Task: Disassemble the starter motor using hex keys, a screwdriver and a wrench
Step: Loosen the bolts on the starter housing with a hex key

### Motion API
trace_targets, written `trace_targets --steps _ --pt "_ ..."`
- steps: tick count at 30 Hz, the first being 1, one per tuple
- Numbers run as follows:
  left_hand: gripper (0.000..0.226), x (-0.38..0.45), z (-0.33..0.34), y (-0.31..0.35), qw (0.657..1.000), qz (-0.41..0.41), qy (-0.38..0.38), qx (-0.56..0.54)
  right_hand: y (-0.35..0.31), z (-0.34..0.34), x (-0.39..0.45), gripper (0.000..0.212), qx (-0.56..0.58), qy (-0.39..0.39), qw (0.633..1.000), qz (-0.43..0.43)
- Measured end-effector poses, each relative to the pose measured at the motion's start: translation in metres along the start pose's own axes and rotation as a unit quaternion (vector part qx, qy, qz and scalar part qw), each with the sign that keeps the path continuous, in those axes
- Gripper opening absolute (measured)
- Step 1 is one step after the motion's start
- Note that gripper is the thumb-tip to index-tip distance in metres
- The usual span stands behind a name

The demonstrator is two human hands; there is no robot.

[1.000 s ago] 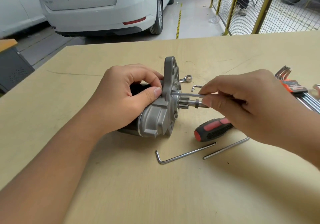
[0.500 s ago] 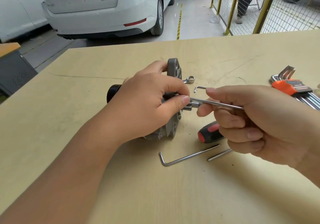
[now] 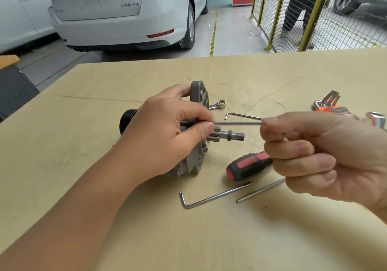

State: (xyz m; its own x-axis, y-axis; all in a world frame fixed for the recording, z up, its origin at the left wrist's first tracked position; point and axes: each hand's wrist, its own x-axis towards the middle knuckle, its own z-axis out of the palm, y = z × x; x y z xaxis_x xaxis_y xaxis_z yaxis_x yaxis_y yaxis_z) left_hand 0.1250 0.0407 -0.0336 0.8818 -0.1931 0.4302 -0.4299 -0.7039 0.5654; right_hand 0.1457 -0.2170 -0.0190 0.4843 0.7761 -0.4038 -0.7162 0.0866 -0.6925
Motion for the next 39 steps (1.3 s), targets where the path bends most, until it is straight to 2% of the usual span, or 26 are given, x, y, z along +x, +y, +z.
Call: trace_targets --steps 3,5,7,9,11,15,18,21,25,30,32,33,35,37,38,39 --pt "0.015 0.0 0.0 0.0 1.0 -0.004 -0.005 0.005 0.012 0.002 0.006 0.032 -0.182 0.122 0.972 -0.085" --pt "0.015 0.0 0.0 0.0 1.0 -0.004 -0.003 0.011 0.02 0.006 0.012 0.031 -0.266 0.16 0.941 -0.137" --pt "0.012 -0.001 0.001 0.0 1.0 -0.002 0.002 0.01 0.022 0.009 0.013 0.041 -0.301 0.184 0.921 -0.165" --pt "0.012 -0.002 0.001 0.0 1.0 -0.003 0.006 0.008 0.019 0.009 0.011 0.045 -0.284 0.203 0.923 -0.163" --pt "0.012 -0.002 0.0 0.001 1.0 -0.005 0.01 0.005 0.015 0.008 0.008 0.044 -0.237 0.198 0.941 -0.139" --pt "0.01 -0.003 0.001 0.002 1.0 -0.008 0.013 0.001 0.012 0.007 0.006 0.054 -0.142 0.178 0.973 -0.037" --pt "0.011 -0.005 0.002 0.002 1.0 -0.004 0.018 0.005 0.012 0.003 0.006 0.069 -0.193 0.193 0.962 0.011" --pt "0.012 -0.006 0.003 0.002 1.0 0.001 0.023 0.01 0.009 0.001 0.005 0.068 -0.199 0.212 0.956 0.035" --pt "0.011 -0.006 0.002 0.002 0.999 0.005 0.028 0.021 0.009 0.007 0.004 0.058 -0.161 0.213 0.963 0.033" --pt "0.009 -0.007 0.0 0.002 0.999 -0.008 0.021 0.024 0.009 0.011 0.0 0.049 -0.17 0.196 0.965 -0.045" --pt "0.01 -0.005 0.0 0.003 0.999 -0.012 0.008 0.033 0.014 0.009 0.004 0.045 -0.245 0.195 0.944 -0.103" --pt "0.012 -0.005 0.0 0.004 0.999 -0.012 -0.001 0.037 0.019 0.009 0.008 0.046 -0.304 0.197 0.921 -0.141" --pt "0.017 -0.003 0.0 0.005 0.999 -0.011 -0.02 0.043 0.029 0.011 0.017 0.048 -0.445 0.216 0.837 -0.232" --pt "0.021 -0.003 0.0 0.006 0.998 -0.006 -0.032 0.052 0.037 0.011 0.023 0.048 -0.5 0.234 0.779 -0.296" --pt "0.021 -0.003 0.0 0.006 0.998 -0.005 -0.031 0.053 0.039 0.012 0.023 0.046 -0.492 0.243 0.774 -0.316" --pt "0.02 -0.003 0.0 0.005 0.998 -0.005 -0.027 0.051 0.038 0.014 0.022 0.042 -0.461 0.25 0.79 -0.319"
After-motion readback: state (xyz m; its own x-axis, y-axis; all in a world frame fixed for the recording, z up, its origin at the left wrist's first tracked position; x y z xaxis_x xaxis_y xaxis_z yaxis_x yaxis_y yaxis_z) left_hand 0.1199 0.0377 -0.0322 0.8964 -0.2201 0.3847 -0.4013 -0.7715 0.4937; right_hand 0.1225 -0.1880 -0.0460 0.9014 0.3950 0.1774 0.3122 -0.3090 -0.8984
